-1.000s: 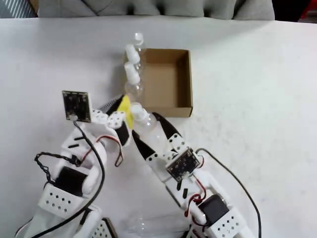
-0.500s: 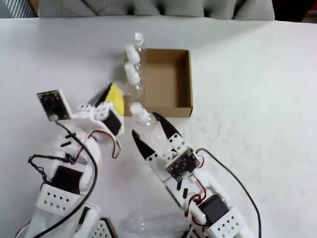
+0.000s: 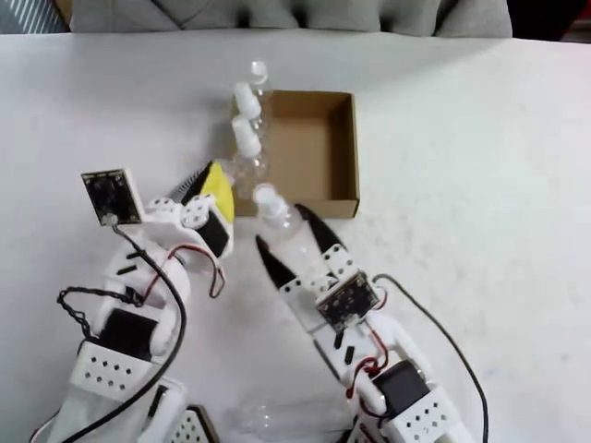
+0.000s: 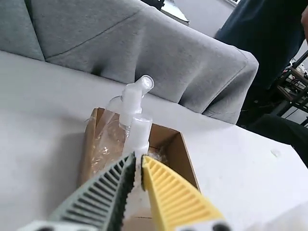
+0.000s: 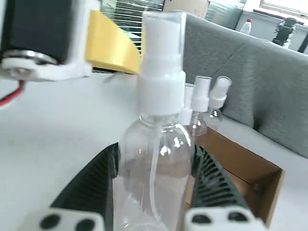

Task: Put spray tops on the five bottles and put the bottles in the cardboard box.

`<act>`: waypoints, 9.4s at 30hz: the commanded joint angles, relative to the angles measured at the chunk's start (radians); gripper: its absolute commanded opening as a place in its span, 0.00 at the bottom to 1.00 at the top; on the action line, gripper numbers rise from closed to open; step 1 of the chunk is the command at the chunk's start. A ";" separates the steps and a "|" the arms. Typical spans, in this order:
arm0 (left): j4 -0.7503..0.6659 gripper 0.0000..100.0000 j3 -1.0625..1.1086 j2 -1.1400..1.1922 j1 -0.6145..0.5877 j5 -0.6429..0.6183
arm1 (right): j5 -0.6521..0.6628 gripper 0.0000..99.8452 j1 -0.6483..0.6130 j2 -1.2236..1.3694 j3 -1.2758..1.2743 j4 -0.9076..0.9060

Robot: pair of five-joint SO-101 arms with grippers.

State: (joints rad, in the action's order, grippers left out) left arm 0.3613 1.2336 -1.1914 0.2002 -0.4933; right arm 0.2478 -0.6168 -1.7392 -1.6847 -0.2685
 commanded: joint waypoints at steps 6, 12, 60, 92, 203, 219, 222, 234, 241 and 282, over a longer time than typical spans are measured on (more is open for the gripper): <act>0.055 0.02 -0.009 -0.036 0.079 0.117 | -0.215 0.02 0.225 -0.012 0.066 0.007; 0.170 0.02 0.110 -0.326 0.249 0.232 | -0.250 0.02 0.257 -0.010 0.064 0.056; -0.008 0.02 0.460 -0.608 0.447 0.269 | -0.393 0.02 0.015 0.433 0.736 -0.378; 0.417 0.02 0.460 -0.613 -0.191 0.400 | -0.279 0.02 0.409 1.041 0.867 0.021; 0.519 0.02 0.460 -0.607 -0.246 0.566 | -0.137 0.28 0.427 2.302 1.662 0.205; 0.517 0.02 0.460 -0.607 -0.246 0.568 | -0.135 0.35 0.407 2.293 1.665 0.205; 0.517 0.02 0.460 -0.607 -0.246 0.568 | -0.135 0.42 0.407 2.293 1.665 0.202; 0.517 0.02 0.460 -0.607 -0.246 0.568 | -0.137 0.42 0.407 2.256 1.657 0.199; 0.517 0.02 0.460 -0.607 -0.246 0.568 | -0.137 0.42 0.394 2.172 1.574 0.206; 0.503 0.02 0.460 -0.607 -0.254 0.568 | -0.126 0.19 0.453 1.296 1.034 -0.539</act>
State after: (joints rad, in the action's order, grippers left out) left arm 0.8846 1.6955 -1.8036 -0.0422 0.0652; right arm 0.1082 -0.1826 -0.3153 -0.6552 -0.6444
